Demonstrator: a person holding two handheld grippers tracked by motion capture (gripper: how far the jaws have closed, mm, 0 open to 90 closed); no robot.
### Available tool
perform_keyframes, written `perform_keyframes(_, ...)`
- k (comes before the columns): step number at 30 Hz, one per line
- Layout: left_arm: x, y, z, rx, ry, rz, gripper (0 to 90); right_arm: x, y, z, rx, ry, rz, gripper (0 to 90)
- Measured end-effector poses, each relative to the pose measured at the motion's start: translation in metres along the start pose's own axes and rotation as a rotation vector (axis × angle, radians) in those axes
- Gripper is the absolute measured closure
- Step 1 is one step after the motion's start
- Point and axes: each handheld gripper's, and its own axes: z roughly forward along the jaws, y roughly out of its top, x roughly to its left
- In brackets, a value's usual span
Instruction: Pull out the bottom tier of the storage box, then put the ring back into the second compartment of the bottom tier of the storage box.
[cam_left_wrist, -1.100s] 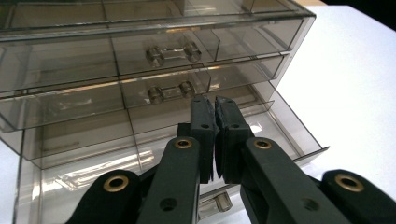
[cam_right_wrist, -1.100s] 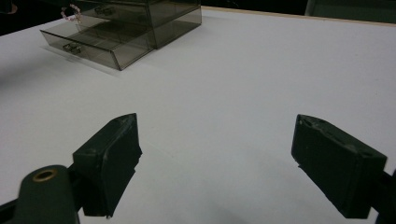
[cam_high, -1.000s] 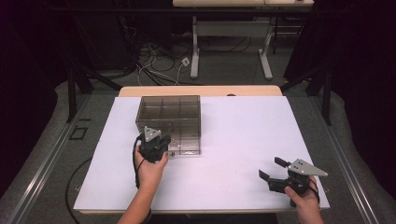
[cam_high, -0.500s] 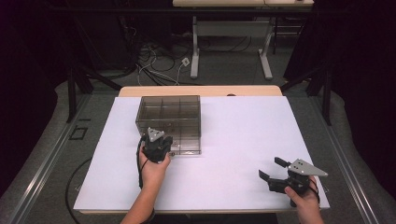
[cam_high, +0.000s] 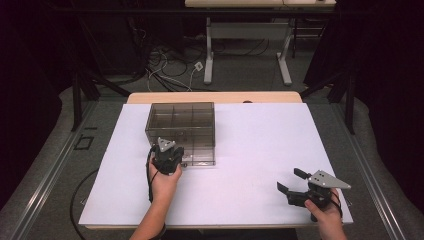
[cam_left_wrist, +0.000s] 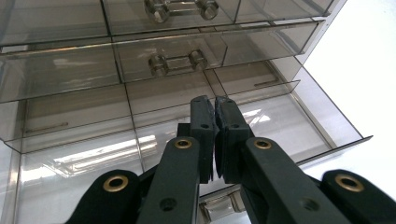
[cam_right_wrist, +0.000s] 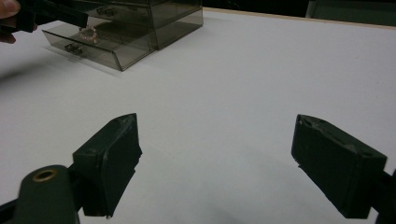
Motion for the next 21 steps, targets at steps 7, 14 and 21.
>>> perform_keyframes(7, 0.0022, -0.0015, 0.0016, 0.007, 0.004, -0.002, 87.3, 0.0005, 0.0010, 0.0042, 0.002, -0.002, 0.002, 14.7)
perform_keyframes(14, 0.0047, -0.0038, 0.0005, -0.003, 0.004, -0.017, 86.6, 0.0005, 0.0008, 0.0043, 0.002, 0.006, -0.003, 14.7)
perform_keyframes(21, 0.0062, -0.0016, -0.0011, -0.012, -0.001, -0.025, 76.7, 0.0010, 0.0013, 0.0044, 0.001, 0.003, 0.000, 14.7)
